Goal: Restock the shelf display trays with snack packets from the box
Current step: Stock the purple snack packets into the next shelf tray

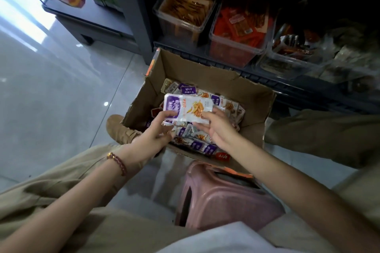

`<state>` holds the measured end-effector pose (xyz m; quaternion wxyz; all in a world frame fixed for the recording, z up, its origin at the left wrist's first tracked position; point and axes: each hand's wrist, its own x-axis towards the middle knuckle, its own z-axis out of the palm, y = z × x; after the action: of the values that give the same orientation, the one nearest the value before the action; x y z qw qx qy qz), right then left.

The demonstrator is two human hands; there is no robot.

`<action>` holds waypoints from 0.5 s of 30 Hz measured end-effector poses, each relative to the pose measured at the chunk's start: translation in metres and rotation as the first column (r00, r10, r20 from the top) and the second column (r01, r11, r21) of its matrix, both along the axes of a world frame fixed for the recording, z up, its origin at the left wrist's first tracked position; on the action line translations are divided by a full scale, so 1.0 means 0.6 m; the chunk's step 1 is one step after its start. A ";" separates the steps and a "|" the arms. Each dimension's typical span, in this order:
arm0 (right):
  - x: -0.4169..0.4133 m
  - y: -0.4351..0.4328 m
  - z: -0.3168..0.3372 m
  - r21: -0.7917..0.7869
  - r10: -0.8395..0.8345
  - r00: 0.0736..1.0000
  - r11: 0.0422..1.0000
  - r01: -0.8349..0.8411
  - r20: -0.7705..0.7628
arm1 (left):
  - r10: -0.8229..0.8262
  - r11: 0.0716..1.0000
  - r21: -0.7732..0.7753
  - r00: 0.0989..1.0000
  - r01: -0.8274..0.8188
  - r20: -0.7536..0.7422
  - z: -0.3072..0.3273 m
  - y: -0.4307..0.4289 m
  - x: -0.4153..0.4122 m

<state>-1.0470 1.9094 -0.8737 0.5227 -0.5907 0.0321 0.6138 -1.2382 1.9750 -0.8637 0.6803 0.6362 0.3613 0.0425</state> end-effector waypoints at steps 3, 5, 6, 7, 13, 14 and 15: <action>-0.023 -0.007 -0.011 0.011 0.115 0.987 0.993 -0.114 -0.108 | 0.267 0.960 -0.088 0.964 -0.265 0.010 -0.004 -0.001 0.004; -0.027 -0.008 -0.022 0.014 0.233 0.968 0.972 -0.233 -0.098 | 0.430 0.902 -0.028 0.903 -0.430 -0.018 -0.003 0.003 0.004; -0.024 -0.009 -0.028 0.020 0.293 0.953 0.956 -0.292 -0.079 | 0.494 0.870 0.007 0.869 -0.494 -0.020 0.000 0.006 0.004; -0.019 -0.010 -0.036 0.022 0.333 0.941 0.943 -0.333 -0.061 | 0.545 0.838 0.048 0.838 -0.543 -0.026 0.006 0.010 0.005; 0.023 -0.034 -0.110 -0.299 0.680 0.693 0.731 -0.614 0.241 | 0.612 0.758 0.331 0.788 -0.562 -0.064 0.004 0.030 -0.010; 0.027 -0.039 -0.125 -0.368 0.778 0.554 0.628 -0.686 0.295 | 0.605 0.756 0.352 0.794 -0.552 -0.056 0.003 0.031 -0.012; 0.027 -0.044 -0.137 -0.411 0.843 0.437 0.536 -0.738 0.313 | 0.595 0.756 0.375 0.802 -0.536 -0.055 0.003 0.031 -0.014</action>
<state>-1.0306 1.8829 -0.9562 0.0959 -0.7188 -0.3134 0.6132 -1.2464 1.9938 -0.8617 0.4808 0.6059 0.5808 0.2539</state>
